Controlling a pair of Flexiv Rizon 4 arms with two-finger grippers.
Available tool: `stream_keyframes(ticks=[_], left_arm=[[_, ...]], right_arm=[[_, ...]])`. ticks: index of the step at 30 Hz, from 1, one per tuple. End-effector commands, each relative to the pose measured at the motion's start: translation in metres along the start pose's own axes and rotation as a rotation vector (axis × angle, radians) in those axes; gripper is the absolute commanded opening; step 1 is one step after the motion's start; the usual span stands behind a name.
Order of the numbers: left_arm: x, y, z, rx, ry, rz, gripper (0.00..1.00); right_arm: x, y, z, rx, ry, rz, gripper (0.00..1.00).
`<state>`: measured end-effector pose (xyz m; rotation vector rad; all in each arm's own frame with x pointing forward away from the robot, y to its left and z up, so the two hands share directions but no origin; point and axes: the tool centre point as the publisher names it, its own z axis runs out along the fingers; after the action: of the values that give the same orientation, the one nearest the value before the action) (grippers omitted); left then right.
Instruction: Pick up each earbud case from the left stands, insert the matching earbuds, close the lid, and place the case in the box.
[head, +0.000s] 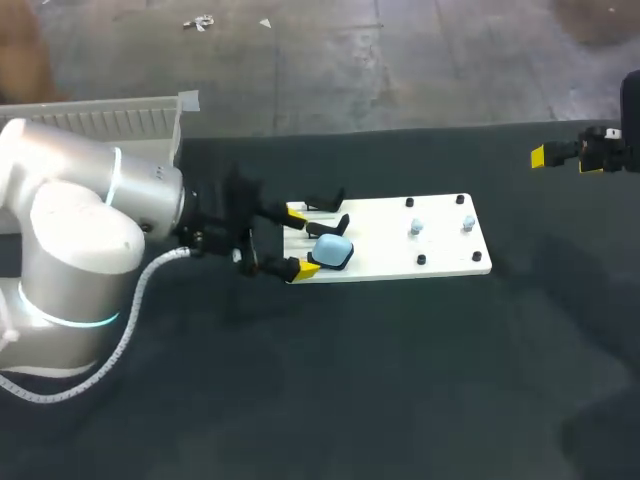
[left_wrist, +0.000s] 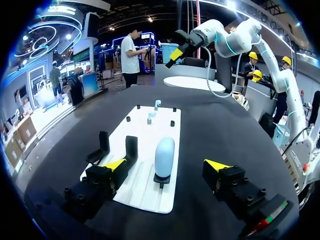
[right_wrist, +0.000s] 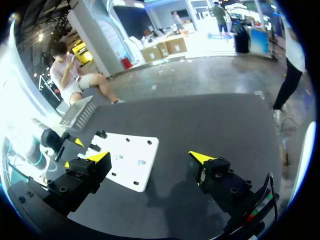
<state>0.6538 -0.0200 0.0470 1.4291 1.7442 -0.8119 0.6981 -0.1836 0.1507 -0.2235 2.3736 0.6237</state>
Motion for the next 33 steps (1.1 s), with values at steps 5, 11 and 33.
stream_keyframes(ticks=[5,11,33], left_arm=[[0.003,-0.002,0.013,-0.030,-0.006,-0.014,1.00],[0.005,0.001,0.018,-0.026,-0.013,-0.022,0.98],[0.003,0.001,0.039,0.053,-0.048,0.017,0.63]], right_arm=[[0.000,-0.001,0.001,-0.003,0.000,-0.001,1.00],[0.000,-0.001,0.001,-0.003,0.000,-0.001,1.00],[0.000,-0.001,0.001,-0.003,0.000,-0.001,1.00]])
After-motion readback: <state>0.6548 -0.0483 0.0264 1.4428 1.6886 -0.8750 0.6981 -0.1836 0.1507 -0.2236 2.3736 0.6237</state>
